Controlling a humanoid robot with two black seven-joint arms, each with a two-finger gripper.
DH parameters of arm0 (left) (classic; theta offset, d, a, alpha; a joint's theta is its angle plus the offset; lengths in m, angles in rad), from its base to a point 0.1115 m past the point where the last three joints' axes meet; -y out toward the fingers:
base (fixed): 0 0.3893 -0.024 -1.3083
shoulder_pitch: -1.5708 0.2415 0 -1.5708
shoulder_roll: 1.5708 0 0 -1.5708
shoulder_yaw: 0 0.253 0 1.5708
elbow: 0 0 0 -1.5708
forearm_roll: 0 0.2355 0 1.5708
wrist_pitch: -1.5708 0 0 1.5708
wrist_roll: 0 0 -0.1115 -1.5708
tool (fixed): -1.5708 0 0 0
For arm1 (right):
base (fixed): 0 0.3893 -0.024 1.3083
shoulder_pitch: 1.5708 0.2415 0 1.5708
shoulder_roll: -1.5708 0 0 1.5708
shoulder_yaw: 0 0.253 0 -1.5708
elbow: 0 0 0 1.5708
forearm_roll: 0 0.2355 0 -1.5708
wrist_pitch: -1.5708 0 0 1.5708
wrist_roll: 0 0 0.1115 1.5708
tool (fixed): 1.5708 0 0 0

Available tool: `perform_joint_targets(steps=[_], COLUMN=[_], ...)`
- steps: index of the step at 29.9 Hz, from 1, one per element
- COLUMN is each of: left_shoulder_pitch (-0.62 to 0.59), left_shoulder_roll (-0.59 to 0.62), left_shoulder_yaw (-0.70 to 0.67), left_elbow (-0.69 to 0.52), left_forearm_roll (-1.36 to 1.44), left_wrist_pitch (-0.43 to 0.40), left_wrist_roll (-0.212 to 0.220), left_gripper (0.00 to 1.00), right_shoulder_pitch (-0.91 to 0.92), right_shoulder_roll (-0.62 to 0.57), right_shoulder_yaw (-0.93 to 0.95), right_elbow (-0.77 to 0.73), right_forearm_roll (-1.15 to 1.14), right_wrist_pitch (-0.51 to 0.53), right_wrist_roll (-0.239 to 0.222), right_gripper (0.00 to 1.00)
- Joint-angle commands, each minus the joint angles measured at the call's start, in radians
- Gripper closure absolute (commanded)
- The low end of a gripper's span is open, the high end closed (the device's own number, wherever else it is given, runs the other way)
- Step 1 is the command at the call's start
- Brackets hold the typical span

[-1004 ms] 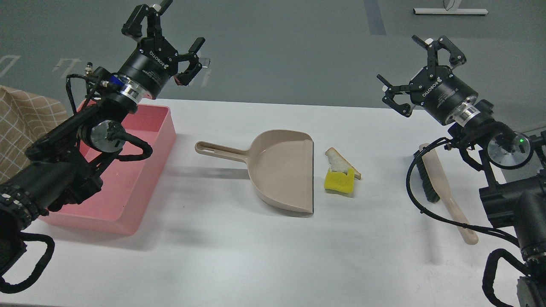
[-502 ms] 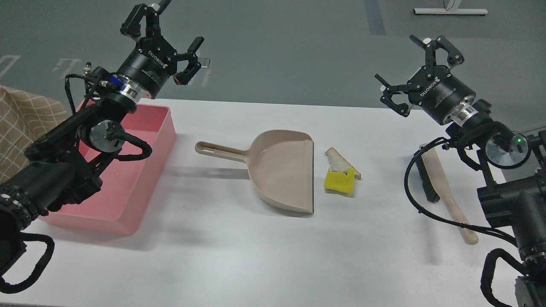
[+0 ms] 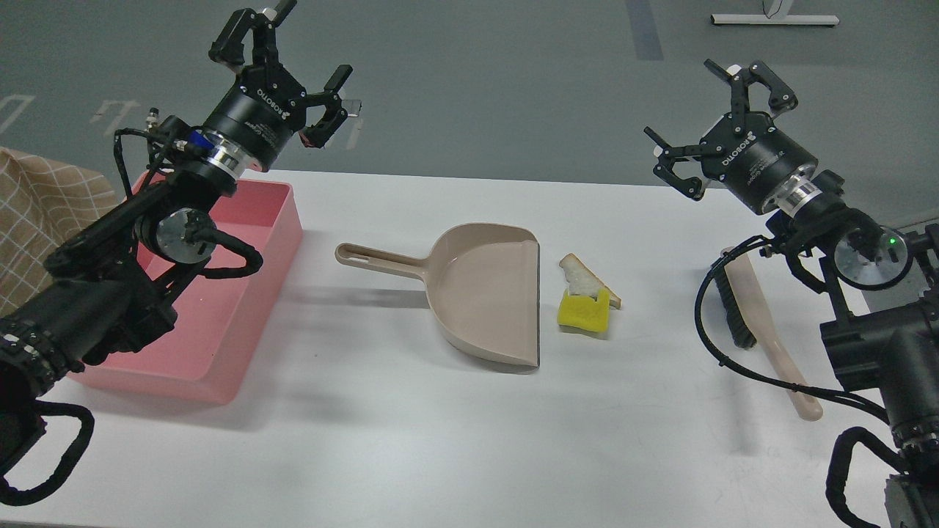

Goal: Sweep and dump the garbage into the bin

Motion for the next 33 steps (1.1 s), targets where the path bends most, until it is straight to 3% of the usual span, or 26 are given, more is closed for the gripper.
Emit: perform_joint_targets(steps=[1, 22, 28, 33], left_shoulder_pitch=[0.0, 0.003, 0.018, 0.054], left_shoulder_roll=[0.0, 0.012, 0.028, 0.061], left_shoulder_yaw=[0.0, 0.002, 0.004, 0.004], left_elbow=[0.0, -0.058, -0.127, -0.244], left_forearm_roll=[0.014, 0.126, 0.129, 0.137], left_wrist_pitch=[0.0, 0.005, 0.056, 0.169], left_wrist_roll=[0.0, -0.003, -0.003, -0.003], left_gripper=[0.02, 0.02, 0.02, 0.02], right_shoulder_pitch=[-0.001, -0.006, -0.006, -0.006], right_shoulder_roll=[-0.001, 0.0, -0.001, -0.001], right_shoulder_yaw=[-0.001, 0.0, 0.0, 0.0], right_elbow=[0.0, 0.003, 0.003, 0.003], right_forearm_roll=[0.0, 0.0, 0.001, 0.0], right_wrist_pitch=[0.0, 0.0, 0.0, 0.0], right_wrist_roll=[0.0, 0.0, 0.0, 0.0], right_gripper=[0.0, 0.0, 0.0, 0.0])
